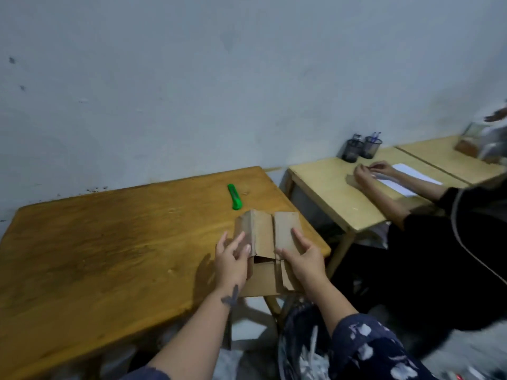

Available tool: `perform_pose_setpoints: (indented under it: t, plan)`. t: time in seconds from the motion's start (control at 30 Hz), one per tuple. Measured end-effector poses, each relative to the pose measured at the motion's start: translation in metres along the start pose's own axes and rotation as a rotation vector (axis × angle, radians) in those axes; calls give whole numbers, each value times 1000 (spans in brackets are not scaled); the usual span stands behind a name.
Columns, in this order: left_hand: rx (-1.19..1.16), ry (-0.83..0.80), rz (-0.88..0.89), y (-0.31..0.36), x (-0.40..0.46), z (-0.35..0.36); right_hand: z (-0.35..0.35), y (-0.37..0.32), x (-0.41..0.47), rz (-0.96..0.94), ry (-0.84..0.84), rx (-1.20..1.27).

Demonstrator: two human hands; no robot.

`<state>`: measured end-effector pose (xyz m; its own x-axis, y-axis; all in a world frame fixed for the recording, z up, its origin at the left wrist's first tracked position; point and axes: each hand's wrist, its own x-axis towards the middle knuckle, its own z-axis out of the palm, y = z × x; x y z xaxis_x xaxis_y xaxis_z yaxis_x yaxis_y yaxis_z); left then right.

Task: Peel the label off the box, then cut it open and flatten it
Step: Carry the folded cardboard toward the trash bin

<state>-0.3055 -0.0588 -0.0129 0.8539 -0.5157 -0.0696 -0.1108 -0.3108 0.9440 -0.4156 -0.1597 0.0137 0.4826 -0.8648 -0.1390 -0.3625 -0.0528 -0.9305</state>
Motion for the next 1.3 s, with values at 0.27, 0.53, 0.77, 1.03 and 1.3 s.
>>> perform_pose_setpoints:
  t: [0.27, 0.53, 0.77, 1.03, 1.3]
  plan:
    - [34, -288, -173, 4, -105, 126, -140, 96, -64, 131, 106, 50]
    - [217, -315, -143, -34, -167, 199, -172, 188, -96, 297, 183, -80]
    - [370, -539, -227, -103, -163, 235, -159, 265, -93, 508, 132, -203]
    - [572, -711, -338, -219, -125, 290, -121, 381, -41, 713, 26, -275]
    - [694, -775, -327, -379, -66, 404, -86, 550, 42, 786, 4, -294]
